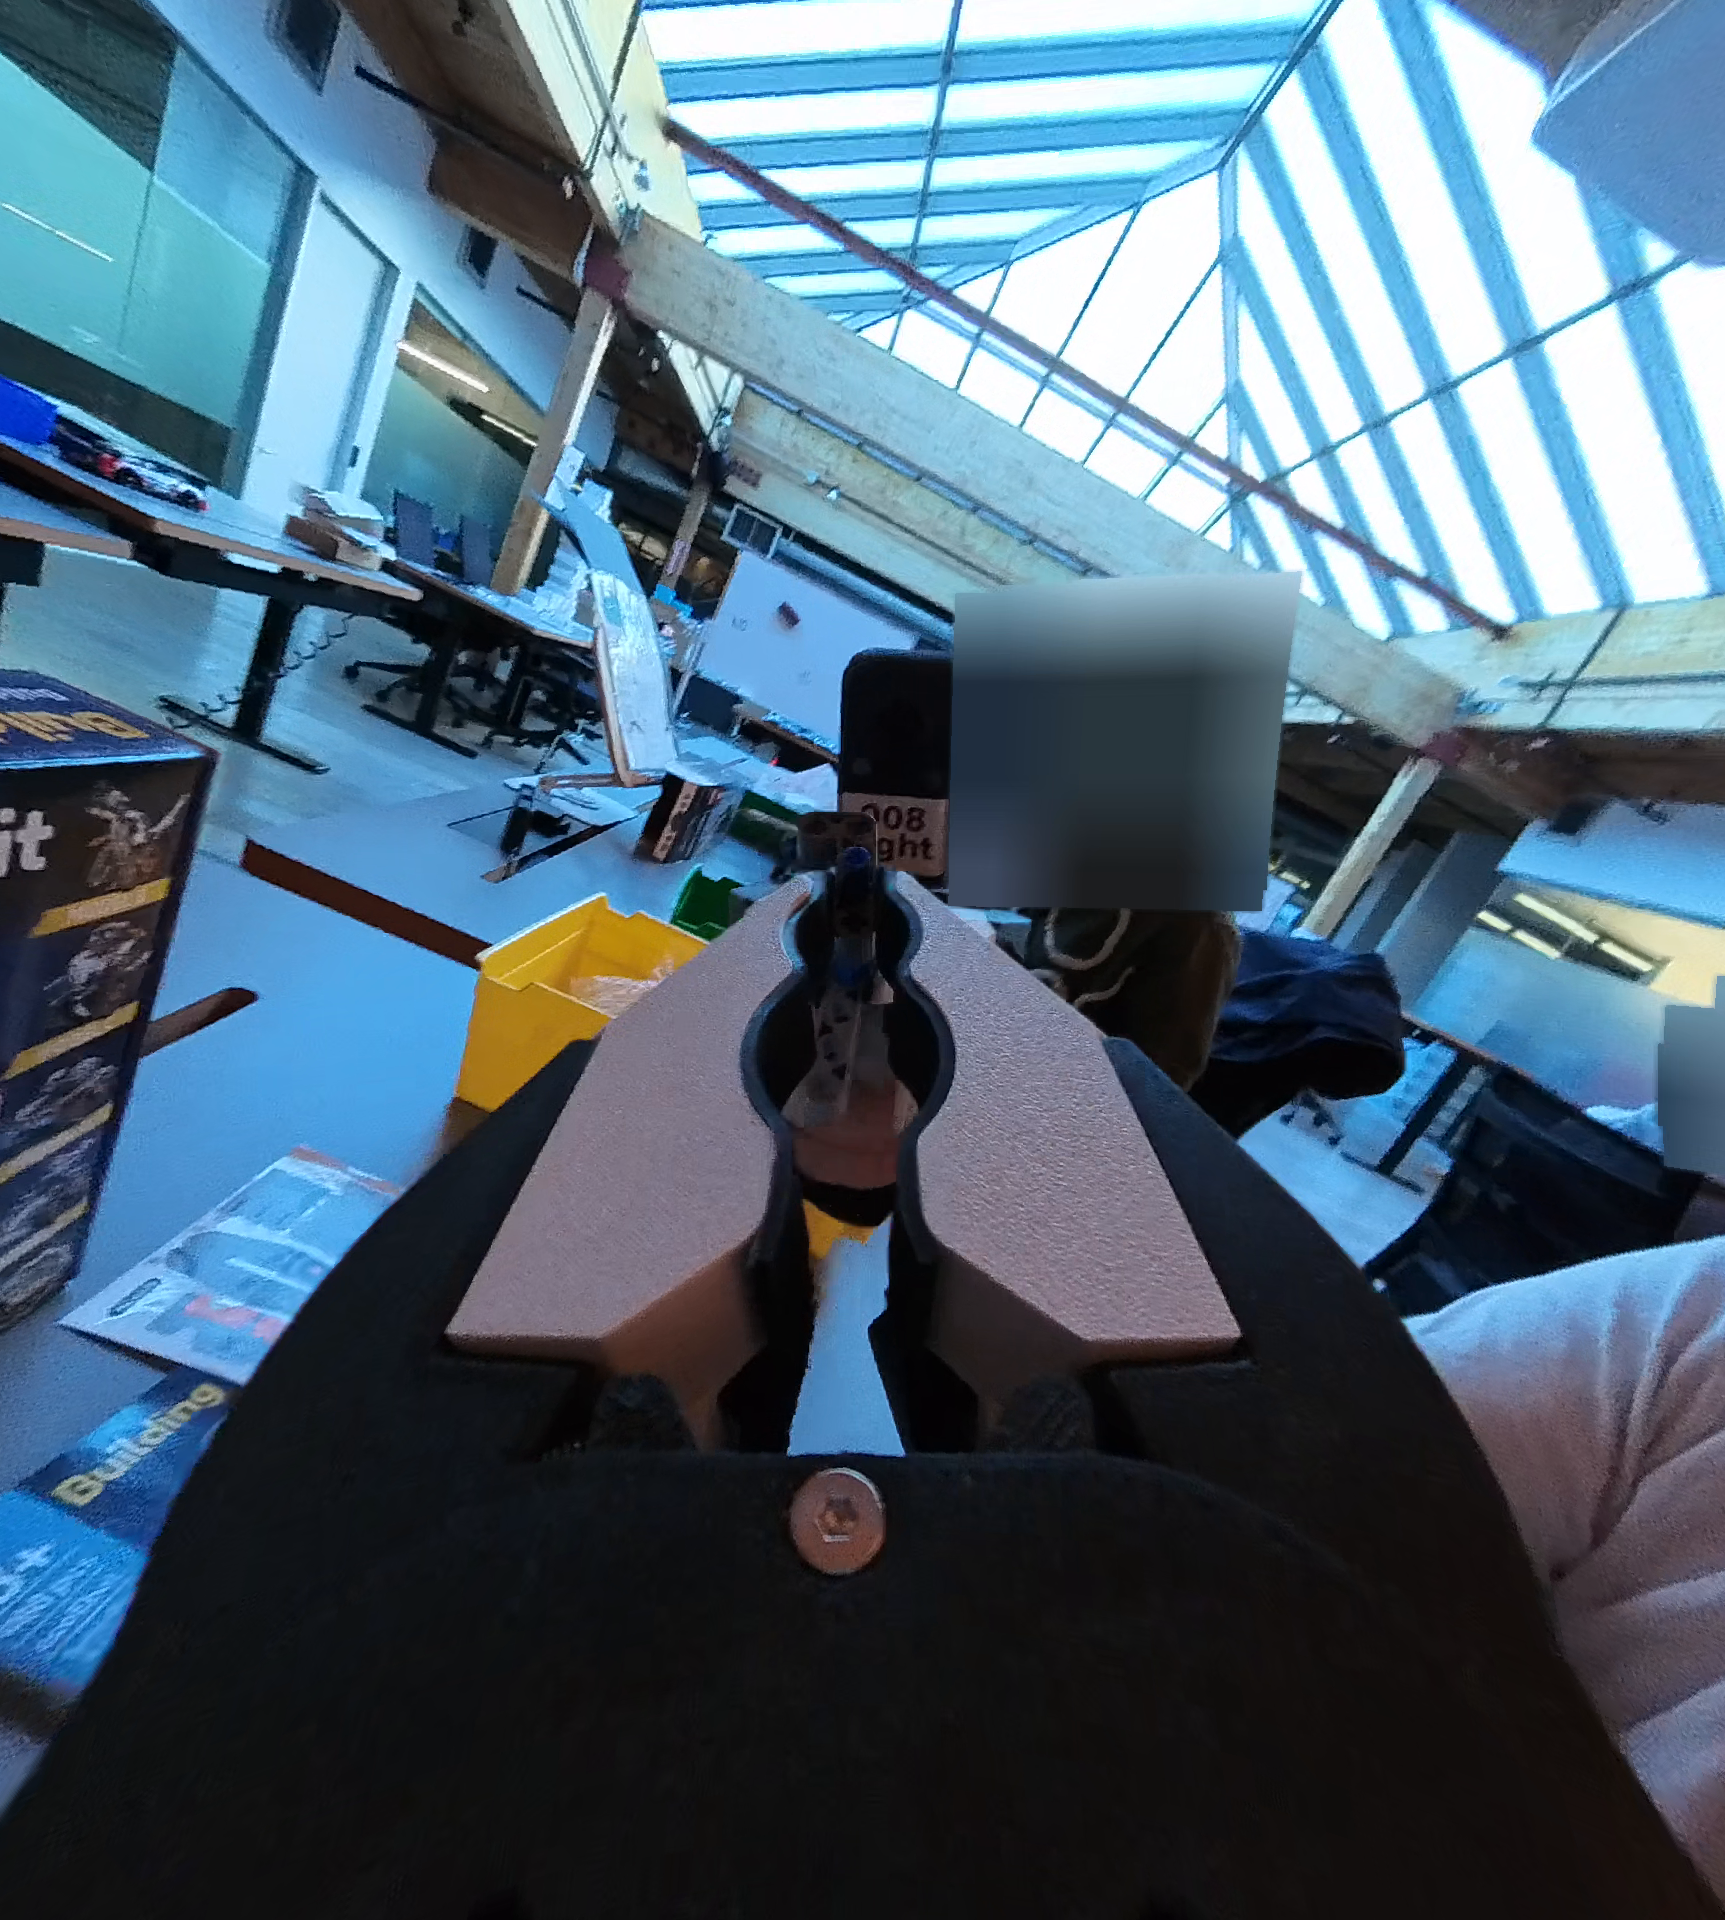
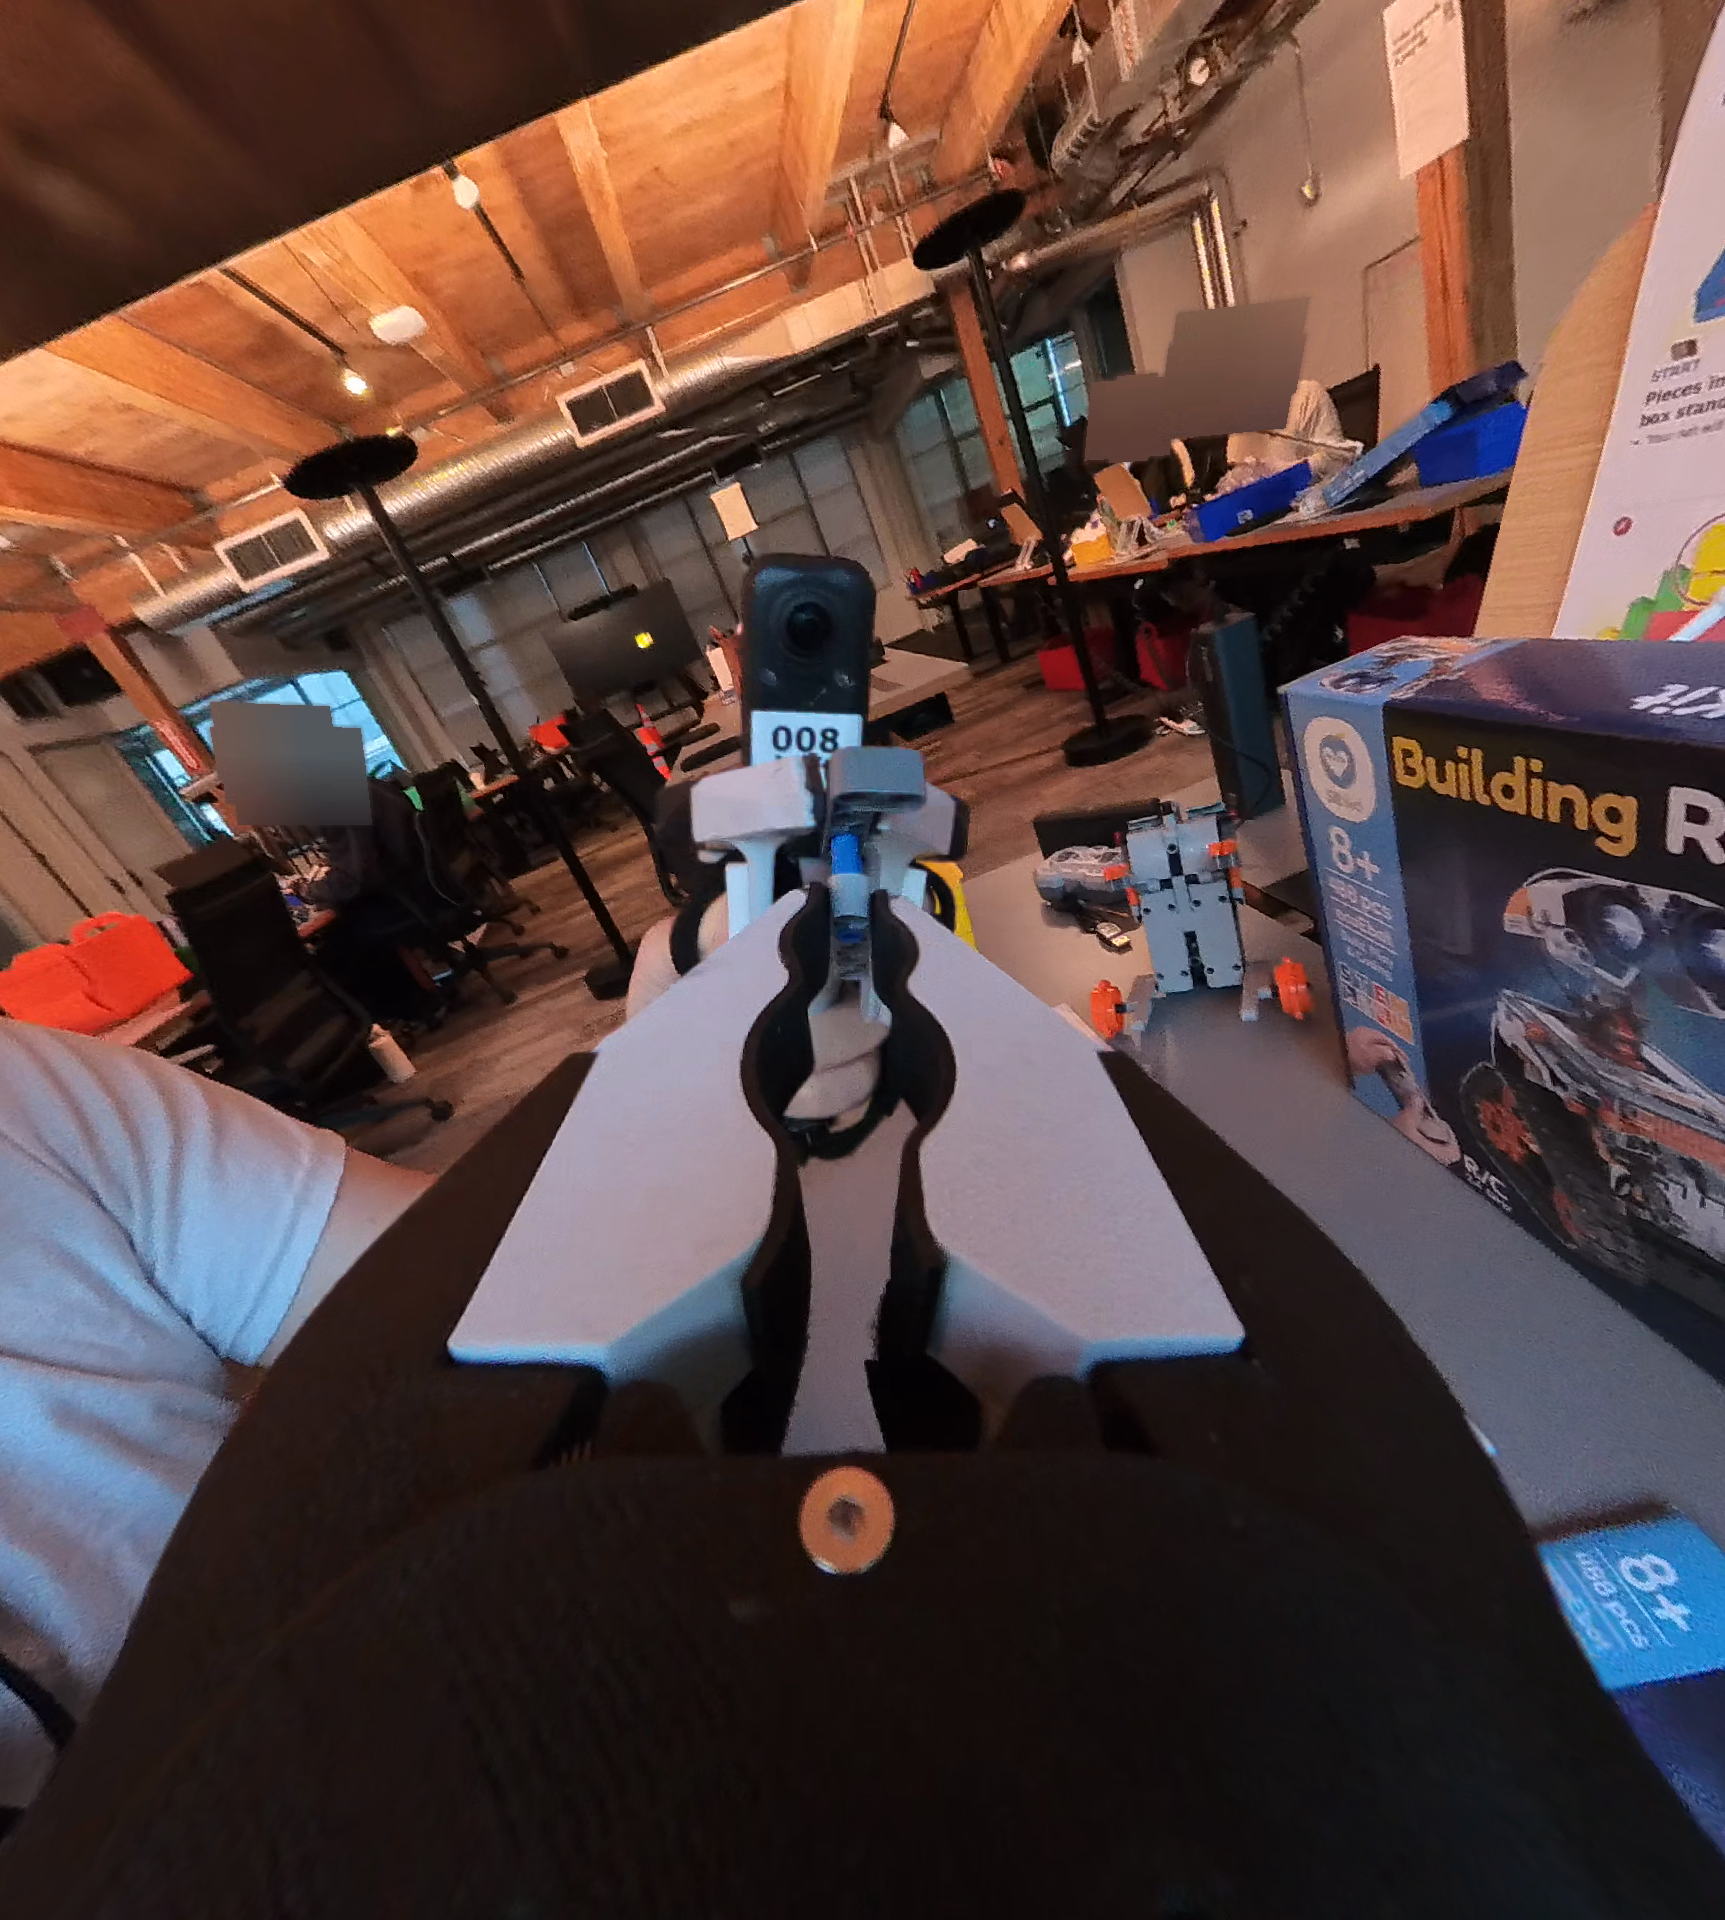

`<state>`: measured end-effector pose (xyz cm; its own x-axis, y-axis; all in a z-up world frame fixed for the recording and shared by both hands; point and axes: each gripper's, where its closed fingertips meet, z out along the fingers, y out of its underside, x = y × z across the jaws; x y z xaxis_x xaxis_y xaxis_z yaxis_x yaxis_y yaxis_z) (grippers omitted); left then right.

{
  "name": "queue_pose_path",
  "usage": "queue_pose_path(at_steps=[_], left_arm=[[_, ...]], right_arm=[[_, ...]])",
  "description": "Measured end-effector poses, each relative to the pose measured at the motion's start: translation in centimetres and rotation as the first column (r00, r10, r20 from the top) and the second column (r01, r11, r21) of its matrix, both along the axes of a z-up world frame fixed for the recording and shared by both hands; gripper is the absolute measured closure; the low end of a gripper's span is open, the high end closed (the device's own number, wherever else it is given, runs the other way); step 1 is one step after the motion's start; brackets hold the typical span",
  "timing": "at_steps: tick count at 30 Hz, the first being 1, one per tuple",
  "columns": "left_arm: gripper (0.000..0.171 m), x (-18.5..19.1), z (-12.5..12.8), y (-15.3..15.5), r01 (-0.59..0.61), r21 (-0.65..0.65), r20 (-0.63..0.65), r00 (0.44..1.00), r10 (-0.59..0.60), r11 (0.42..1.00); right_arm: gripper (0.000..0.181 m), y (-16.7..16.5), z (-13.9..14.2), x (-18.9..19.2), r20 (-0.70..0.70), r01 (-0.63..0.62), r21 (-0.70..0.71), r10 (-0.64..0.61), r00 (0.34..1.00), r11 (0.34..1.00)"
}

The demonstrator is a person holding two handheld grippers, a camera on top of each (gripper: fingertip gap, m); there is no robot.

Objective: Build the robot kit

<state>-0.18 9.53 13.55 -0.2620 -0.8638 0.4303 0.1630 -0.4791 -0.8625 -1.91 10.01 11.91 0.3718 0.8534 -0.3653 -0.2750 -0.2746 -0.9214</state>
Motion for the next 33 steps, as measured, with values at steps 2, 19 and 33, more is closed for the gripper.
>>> queue_pose_path(at_steps=[2, 19, 33], left_arm=[[0.167, 0.2, -0.2, 0.3, -0.012, -0.008, 0.006, 1.0, 0.012, 1.0], [0.168, 0.9, -0.3, 0.9, -0.022, -0.081, 0.067, 0.997, 0.027, 0.996], [0.167, 1.2, 0.2, 0.1, 0.167, -0.266, 0.197, 0.973, -0.116, 0.95]], right_arm=[[0.177, 0.4, -0.3, 0.2, 0.015, 0.029, 0.005, -0.029, 0.999, 1.0], [0.176, -0.1, 0.1, -0.3, -0.027, -0.03, -0.03, 0.029, 0.999, 0.999], [0.176, 0.2, -0.3, 0.6, 0.05, 0.065, -0.103, -0.061, 0.997, 0.993]])
